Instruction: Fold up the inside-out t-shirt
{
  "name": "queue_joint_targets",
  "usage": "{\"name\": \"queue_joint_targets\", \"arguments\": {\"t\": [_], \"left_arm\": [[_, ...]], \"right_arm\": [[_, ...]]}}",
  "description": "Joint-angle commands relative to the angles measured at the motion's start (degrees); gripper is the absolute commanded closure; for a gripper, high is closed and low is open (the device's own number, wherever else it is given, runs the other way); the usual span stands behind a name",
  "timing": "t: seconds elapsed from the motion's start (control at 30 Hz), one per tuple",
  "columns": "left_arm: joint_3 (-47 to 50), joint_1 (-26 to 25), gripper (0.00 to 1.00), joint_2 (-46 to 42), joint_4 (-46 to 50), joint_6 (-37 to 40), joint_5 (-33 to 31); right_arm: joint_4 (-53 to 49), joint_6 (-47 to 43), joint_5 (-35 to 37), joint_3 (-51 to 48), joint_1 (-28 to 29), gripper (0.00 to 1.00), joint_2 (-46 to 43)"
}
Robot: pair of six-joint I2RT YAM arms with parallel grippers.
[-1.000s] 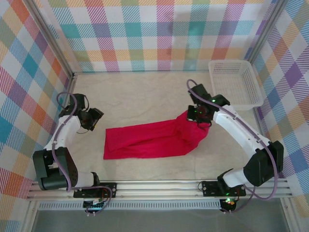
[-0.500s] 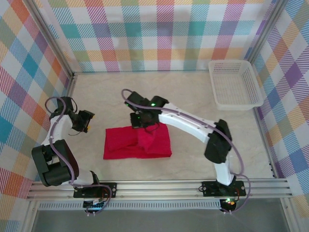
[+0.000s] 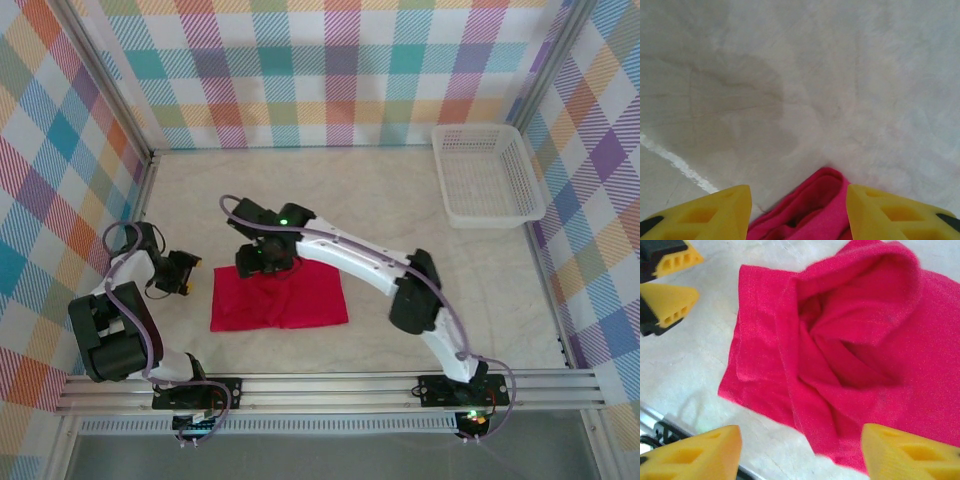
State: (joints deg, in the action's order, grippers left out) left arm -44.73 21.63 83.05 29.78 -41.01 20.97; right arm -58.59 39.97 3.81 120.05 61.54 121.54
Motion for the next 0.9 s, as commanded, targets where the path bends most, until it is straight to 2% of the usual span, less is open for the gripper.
{"name": "queue_joint_targets", "arguments": {"t": [0.0, 0.07, 0.17, 0.33, 0.5, 0.73, 0.87], "left_arm": [[2.1, -0.4, 0.49, 1.2, -3.3, -0.8, 2.3], [2.8, -2.2, 0.52, 2.2, -5.3, -1.7, 2.1], [2.1, -7.4, 0.54, 4.6, -7.0, -3.1, -0.1], [-0.8, -16.0, 0.57, 11.8, -11.1, -7.4, -2.0], [-6.0, -20.7, 0.58, 18.3, -13.0, -9.8, -3.7], [-20.2, -25.8, 0.59, 28.1, -14.3, -9.5, -1.6], [-27.9, -26.1, 0.59, 26.8, -6.1, -3.6, -4.9]], "right_arm": [[7.6, -0.3, -1.2, -15.5, -5.2, 0.5, -10.1], [15.0, 1.1, -5.2, -25.3, -9.1, 0.67, -13.5], [20.5, 2.5, -8.5, -33.2, -13.2, 0.83, -14.6], [27.3, 3.4, -13.9, -41.5, -17.7, 0.85, -10.6], [30.0, 3.7, -12.3, -45.5, -24.3, 0.87, -6.0], [25.1, -1.7, -9.4, -40.0, -32.6, 0.87, -4.1], [21.1, -3.9, -8.3, -36.4, -35.1, 0.87, -4.2]]}}
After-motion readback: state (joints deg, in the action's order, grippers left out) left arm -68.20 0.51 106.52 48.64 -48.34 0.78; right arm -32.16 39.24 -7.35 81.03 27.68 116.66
